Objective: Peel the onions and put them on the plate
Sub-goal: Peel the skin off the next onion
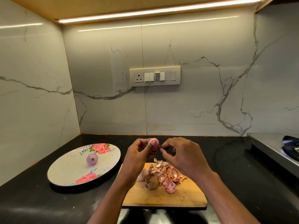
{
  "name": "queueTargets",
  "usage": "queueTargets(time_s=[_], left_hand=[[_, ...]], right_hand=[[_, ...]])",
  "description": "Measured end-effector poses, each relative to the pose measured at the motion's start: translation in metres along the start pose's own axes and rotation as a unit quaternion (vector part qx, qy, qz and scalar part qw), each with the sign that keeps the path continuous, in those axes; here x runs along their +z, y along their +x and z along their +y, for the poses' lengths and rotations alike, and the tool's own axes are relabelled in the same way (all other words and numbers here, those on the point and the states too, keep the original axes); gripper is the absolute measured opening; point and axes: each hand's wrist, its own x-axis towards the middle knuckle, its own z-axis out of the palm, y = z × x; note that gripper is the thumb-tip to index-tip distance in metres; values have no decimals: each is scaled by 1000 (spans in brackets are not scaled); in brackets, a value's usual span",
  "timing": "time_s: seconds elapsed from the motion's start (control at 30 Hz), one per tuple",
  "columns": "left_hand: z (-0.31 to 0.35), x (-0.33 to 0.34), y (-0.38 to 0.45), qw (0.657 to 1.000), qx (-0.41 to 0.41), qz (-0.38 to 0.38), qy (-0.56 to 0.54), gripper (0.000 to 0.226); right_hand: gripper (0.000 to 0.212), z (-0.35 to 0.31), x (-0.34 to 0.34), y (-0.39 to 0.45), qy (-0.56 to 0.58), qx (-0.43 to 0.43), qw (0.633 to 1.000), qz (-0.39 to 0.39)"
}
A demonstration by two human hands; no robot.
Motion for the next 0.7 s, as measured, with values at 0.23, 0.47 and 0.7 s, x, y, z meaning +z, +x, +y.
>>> queueTargets(time_s=[0.23,0.47,0.7], left_hand=[[-1,-1,0,1000,-3,-7,1,48],[-1,-2,2,999,-9,-32,-6,45],[7,-4,1,991,-51,-9,-125,41]], right_hand=[[12,-4,8,-1,17,26,1000,6],[10,0,9,2,103,92,990,-20],[17,3,3,6,272,142,952,-17]])
